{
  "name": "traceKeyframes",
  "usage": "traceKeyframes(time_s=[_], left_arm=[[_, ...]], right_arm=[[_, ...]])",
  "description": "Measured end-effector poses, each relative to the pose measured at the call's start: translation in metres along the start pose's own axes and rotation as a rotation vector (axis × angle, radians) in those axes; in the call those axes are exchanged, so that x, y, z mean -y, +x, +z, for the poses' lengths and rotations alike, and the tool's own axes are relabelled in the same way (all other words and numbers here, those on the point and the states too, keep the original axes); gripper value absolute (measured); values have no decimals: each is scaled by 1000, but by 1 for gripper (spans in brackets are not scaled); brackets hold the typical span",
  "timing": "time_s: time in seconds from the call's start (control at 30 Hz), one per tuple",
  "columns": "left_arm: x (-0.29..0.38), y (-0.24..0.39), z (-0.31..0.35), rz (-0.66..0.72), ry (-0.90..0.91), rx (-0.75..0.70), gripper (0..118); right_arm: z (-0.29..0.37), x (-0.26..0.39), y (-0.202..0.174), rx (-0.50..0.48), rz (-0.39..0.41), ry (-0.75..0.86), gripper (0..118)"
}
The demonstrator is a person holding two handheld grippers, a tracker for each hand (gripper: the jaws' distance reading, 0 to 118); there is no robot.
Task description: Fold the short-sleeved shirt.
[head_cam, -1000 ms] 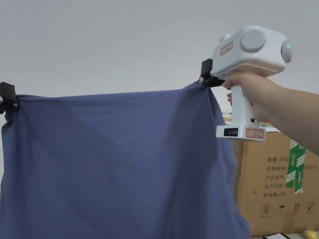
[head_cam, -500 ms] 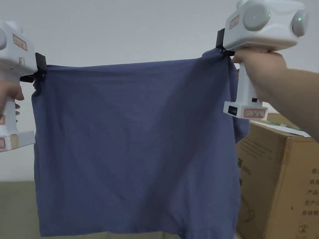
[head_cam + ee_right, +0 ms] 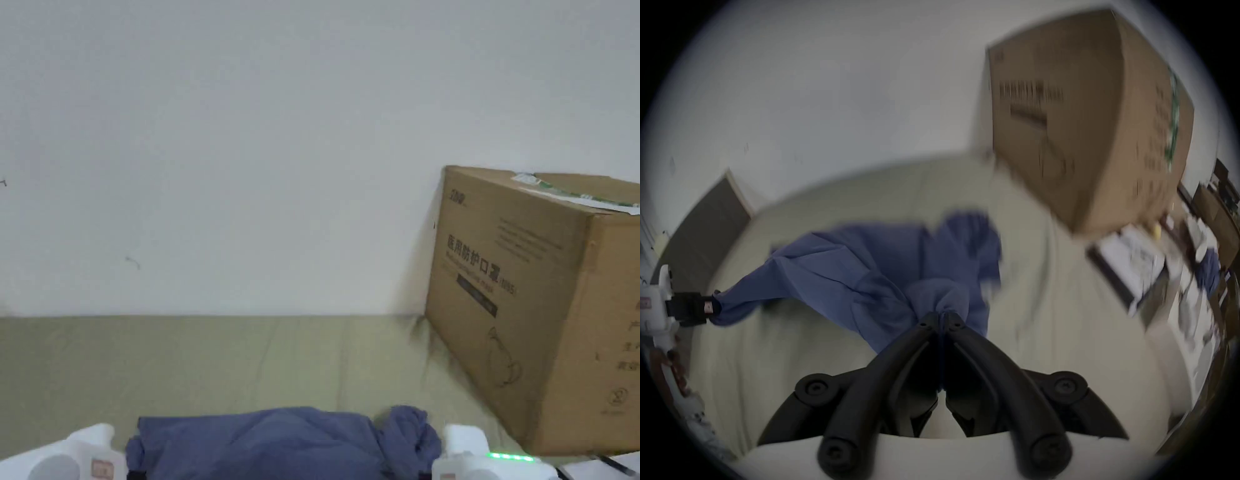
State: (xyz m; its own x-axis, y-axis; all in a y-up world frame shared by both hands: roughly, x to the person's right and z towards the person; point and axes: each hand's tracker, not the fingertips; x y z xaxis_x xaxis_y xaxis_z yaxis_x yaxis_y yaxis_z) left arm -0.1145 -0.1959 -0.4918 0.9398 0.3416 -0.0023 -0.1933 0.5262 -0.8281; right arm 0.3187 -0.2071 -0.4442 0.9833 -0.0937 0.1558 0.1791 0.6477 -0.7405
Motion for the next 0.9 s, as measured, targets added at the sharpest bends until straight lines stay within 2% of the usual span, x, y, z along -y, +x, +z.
traceKeyframes(time_s=[0.1, 0.13, 0.17, 0.23, 0.3, 0.4, 0.5, 0.6, 0.73, 0.8, 0.83, 0.9], left_arm=[[67, -38, 10, 31, -78, 59, 1], [87, -46, 20, 14, -97, 51, 1], [105, -54, 33, 10, -86, 56, 1], [131, -64, 59, -21, -84, 50, 1], [155, -74, 86, -20, -68, 43, 1], [185, -78, 119, -42, -66, 49, 1], [215, -76, 142, -90, -62, 39, 1], [234, -74, 151, -149, -70, 18, 1], [249, -72, 155, -158, -77, 7, 2], [254, -74, 152, -160, -77, -20, 3], [256, -76, 149, -151, -83, -50, 10], [259, -73, 146, -161, -142, -181, 59]], right_arm=[[25, 72, 27, -45, -60, -102, 1], [40, 92, 35, -49, -111, -97, 1], [55, 107, 41, -90, -104, -108, 1], [83, 132, 51, -95, -85, -103, 1], [110, 155, 55, -82, 10, -125, 1], [137, 187, 61, -94, 59, -170, 1], [160, 215, 62, -109, 57, -161, 1], [169, 228, 63, -84, 22, -172, 2], [170, 234, 64, -39, -47, -214, 3], [165, 237, 68, -61, -73, -207, 13], [162, 240, 72, -75, -79, -209, 23], [161, 243, 77, -29, -100, -221, 65]])
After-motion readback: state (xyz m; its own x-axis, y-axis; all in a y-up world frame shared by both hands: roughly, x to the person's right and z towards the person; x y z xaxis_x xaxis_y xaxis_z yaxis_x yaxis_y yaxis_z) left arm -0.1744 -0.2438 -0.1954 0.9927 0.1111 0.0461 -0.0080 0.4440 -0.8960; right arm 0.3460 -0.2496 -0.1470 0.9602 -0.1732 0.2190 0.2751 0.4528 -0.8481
